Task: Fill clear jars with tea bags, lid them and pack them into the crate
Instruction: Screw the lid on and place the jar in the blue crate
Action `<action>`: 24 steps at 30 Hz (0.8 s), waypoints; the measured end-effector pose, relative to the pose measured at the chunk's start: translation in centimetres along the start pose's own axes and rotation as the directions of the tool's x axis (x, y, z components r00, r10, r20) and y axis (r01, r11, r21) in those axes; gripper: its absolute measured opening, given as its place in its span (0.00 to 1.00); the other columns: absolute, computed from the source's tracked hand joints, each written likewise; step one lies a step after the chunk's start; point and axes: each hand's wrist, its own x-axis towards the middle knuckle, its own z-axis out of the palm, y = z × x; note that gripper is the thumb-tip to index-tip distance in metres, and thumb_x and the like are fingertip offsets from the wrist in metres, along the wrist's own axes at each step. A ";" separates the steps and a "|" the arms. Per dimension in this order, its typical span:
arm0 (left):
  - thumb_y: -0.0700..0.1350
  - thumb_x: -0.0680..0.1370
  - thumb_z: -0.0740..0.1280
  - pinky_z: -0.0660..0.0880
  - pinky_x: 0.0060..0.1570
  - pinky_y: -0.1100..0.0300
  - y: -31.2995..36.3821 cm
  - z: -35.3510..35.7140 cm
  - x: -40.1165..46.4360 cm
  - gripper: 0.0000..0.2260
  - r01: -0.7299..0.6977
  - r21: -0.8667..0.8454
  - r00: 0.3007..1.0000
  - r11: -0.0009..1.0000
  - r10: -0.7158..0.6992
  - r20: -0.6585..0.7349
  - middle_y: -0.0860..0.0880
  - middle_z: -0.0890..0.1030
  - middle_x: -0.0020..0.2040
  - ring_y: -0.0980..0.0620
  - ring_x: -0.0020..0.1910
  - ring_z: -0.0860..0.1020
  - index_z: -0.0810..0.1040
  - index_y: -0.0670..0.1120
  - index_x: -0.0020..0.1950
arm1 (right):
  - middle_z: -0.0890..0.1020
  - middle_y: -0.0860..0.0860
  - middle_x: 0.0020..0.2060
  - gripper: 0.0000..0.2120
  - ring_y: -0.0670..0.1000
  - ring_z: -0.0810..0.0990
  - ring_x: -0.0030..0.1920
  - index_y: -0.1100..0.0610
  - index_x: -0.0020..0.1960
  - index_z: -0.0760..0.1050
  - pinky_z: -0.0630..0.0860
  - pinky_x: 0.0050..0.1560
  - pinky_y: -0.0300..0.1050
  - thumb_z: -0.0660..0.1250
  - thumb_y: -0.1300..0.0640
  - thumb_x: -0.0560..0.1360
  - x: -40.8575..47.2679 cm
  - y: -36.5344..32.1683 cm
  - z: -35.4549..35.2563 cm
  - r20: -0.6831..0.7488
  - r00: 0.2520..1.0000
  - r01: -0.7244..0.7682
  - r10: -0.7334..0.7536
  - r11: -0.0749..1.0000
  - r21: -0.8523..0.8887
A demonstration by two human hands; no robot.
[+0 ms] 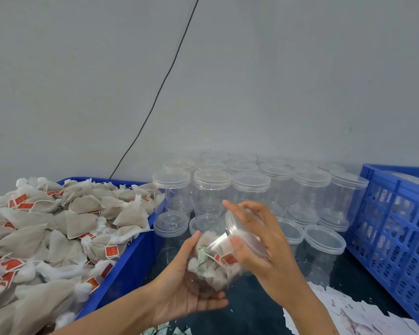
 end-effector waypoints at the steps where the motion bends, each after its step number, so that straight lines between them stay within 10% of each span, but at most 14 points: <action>1: 0.69 0.65 0.67 0.80 0.44 0.51 -0.1 0.0 0.2 0.36 -0.032 -0.013 0.999 0.999 0.031 -0.016 0.37 0.81 0.50 0.44 0.42 0.81 0.84 0.39 0.54 | 0.67 0.38 0.60 0.22 0.44 0.68 0.66 0.30 0.67 0.66 0.69 0.65 0.42 0.59 0.36 0.73 0.0 -0.1 0.3 -0.030 0.998 -0.055 0.055 0.998 0.002; 5: 0.65 0.69 0.66 0.79 0.49 0.52 -0.3 0.0 0.5 0.26 -0.161 -0.016 0.985 0.987 0.159 -0.062 0.39 0.82 0.58 0.45 0.52 0.83 0.84 0.46 0.54 | 0.67 0.40 0.58 0.22 0.40 0.69 0.62 0.27 0.65 0.60 0.69 0.59 0.36 0.53 0.30 0.71 0.0 -0.8 1.7 -0.111 0.954 -0.277 0.280 0.960 0.039; 10: 0.64 0.67 0.69 0.80 0.47 0.50 0.0 -0.5 0.5 0.27 -0.205 -0.071 0.975 0.976 0.197 -0.100 0.38 0.82 0.57 0.43 0.51 0.82 0.84 0.44 0.53 | 0.54 0.24 0.68 0.24 0.25 0.50 0.69 0.24 0.69 0.53 0.55 0.63 0.30 0.56 0.35 0.75 -0.3 -0.5 -0.2 0.200 0.946 -0.302 0.254 0.915 0.267; 15: 0.63 0.68 0.69 0.80 0.49 0.52 -0.3 0.0 0.2 0.30 -0.234 -0.057 0.968 0.971 0.227 -0.109 0.39 0.82 0.58 0.43 0.54 0.82 0.81 0.44 0.61 | 0.64 0.32 0.64 0.14 0.33 0.63 0.66 0.22 0.61 0.57 0.60 0.66 0.36 0.47 0.32 0.75 -0.5 -0.4 -0.7 0.107 0.942 -0.323 0.319 0.946 0.021; 20: 0.65 0.67 0.68 0.80 0.49 0.52 -0.4 0.0 0.1 0.30 -0.279 -0.038 0.954 0.960 0.272 -0.129 0.40 0.82 0.59 0.42 0.56 0.81 0.80 0.45 0.61 | 0.53 0.39 0.74 0.55 0.40 0.57 0.73 0.42 0.74 0.53 0.56 0.72 0.41 0.47 0.14 0.54 0.7 0.1 0.0 0.140 0.936 -0.339 0.322 0.932 0.126; 24: 0.64 0.66 0.70 0.80 0.47 0.51 -0.3 0.1 0.0 0.29 -0.269 -0.073 0.958 0.960 0.259 -0.123 0.38 0.82 0.57 0.43 0.50 0.83 0.83 0.44 0.56 | 0.61 0.29 0.68 0.21 0.31 0.58 0.70 0.29 0.68 0.60 0.59 0.69 0.42 0.56 0.39 0.76 -0.3 -0.4 -0.9 0.216 0.945 -0.301 0.248 0.915 0.268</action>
